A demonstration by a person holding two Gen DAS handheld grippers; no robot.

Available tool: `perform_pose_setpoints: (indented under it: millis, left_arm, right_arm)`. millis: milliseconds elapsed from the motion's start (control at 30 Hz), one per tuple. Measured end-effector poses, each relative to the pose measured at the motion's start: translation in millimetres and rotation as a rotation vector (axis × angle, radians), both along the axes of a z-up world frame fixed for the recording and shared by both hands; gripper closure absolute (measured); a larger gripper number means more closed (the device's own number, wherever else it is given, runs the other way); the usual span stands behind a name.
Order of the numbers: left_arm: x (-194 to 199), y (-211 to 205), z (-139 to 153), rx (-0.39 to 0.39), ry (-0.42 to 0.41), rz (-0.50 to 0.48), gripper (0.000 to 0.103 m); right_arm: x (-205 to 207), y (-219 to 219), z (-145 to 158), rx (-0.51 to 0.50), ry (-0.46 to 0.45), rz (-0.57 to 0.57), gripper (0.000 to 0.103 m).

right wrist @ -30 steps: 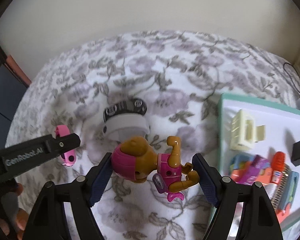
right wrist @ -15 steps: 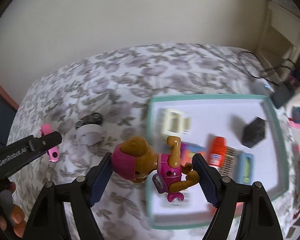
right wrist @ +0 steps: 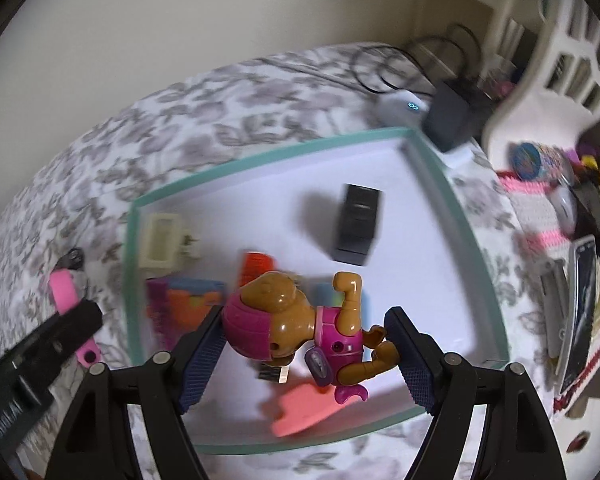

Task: Organize rigid objects
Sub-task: 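Lower the watch band and dog figure into the tray and open both tools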

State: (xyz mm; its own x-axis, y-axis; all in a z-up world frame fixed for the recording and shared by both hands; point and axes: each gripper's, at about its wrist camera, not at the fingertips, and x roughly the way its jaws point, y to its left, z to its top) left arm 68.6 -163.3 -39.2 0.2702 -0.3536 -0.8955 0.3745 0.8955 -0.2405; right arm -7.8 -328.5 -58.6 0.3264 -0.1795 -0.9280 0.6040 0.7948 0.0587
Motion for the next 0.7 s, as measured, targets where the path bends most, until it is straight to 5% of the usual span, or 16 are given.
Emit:
perform_pose_setpoints:
  millis: [500, 700]
  left_arm:
    - [-16.7, -44.9, -33.0, 0.042, 0.056, -0.074, 0.049]
    - [-12.1, -38.4, -32.3, 0.019, 0.07, -0.053, 0.033]
  right_arm:
    - [-13.7, -36.5, -34.1, 0.081, 0.051, -0.064, 0.021]
    - [-13.7, -36.9, -35.9, 0.083, 0.056, -0.063, 0.021]
